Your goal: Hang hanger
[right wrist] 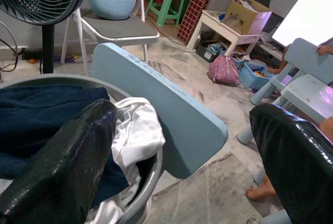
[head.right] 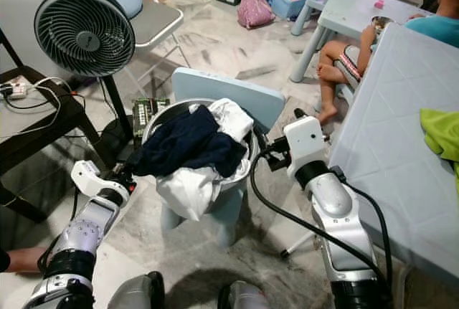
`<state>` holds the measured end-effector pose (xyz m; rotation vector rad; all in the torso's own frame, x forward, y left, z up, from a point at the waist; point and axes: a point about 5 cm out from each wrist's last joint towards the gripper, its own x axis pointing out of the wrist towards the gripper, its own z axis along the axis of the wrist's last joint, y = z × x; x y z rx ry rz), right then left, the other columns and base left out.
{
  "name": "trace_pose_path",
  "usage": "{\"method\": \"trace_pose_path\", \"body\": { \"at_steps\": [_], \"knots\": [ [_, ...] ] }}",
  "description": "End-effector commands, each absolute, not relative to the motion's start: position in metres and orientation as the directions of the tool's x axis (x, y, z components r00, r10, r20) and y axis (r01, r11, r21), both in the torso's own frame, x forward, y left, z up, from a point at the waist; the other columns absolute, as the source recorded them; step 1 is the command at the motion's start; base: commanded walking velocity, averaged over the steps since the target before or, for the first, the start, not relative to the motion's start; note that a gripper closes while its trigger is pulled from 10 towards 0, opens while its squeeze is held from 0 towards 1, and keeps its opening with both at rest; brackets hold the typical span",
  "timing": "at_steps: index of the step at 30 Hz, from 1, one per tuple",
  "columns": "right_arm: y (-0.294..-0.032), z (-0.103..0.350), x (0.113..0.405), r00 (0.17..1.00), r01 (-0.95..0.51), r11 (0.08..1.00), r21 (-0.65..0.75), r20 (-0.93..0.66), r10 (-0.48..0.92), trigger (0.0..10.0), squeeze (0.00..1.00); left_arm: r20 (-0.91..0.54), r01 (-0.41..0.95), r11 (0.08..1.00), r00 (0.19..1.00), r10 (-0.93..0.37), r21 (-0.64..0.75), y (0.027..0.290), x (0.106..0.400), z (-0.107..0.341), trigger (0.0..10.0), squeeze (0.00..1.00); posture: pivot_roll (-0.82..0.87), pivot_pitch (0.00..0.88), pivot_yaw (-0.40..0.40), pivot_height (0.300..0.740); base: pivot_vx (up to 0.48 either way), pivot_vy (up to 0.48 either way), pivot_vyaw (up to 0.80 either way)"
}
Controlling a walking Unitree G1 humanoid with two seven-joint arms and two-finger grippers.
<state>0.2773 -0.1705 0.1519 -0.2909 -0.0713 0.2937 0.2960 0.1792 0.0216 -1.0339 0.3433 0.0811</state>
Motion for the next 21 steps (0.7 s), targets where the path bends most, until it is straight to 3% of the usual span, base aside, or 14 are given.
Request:
{"method": "trace_pose_path", "body": {
  "at_steps": [1, 6, 12, 21],
  "knots": [
    [-0.172, 0.156, 0.276, 0.954, -0.277, 0.913, -0.3, 0.03, 0.299, 10.0, 0.0, -0.309, -0.216, 0.514, 0.946, -0.101, -0.83, 0.179, 0.299, 0.022, 10.0, 0.0, -0.13, 0.172, -0.099, 0.74, 0.0, 0.0, 0.0],
    [-0.172, 0.157, 0.276, 0.954, -0.275, 0.914, -0.299, 0.032, 0.298, 10.0, 0.0, -0.294, -0.198, 0.536, 0.951, -0.097, -0.82, 0.186, 0.294, 0.019, 10.0, 0.0, -0.13, 0.173, -0.096, 0.74, 0.0, 0.0, 0.0],
    [-0.168, 0.156, 0.276, 0.952, -0.282, 0.913, -0.293, 0.029, 0.303, 10.0, 0.0, -0.337, -0.268, 0.552, 0.941, -0.025, -0.79, 0.208, 0.281, 0.006, 10.0, 0.0, -0.12, 0.182, -0.101, 0.74, 0.0, 0.0, 0.0],
    [-0.168, 0.158, 0.278, 0.951, -0.284, 0.911, -0.3, 0.032, 0.308, 10.0, 0.0, -0.294, -0.217, 0.554, 0.954, -0.052, -0.804, 0.196, 0.293, 0.013, 10.0, 0.0, -0.13, 0.18, -0.101, 0.74, 0.0, 0.0, 0.0]
  ]
}}
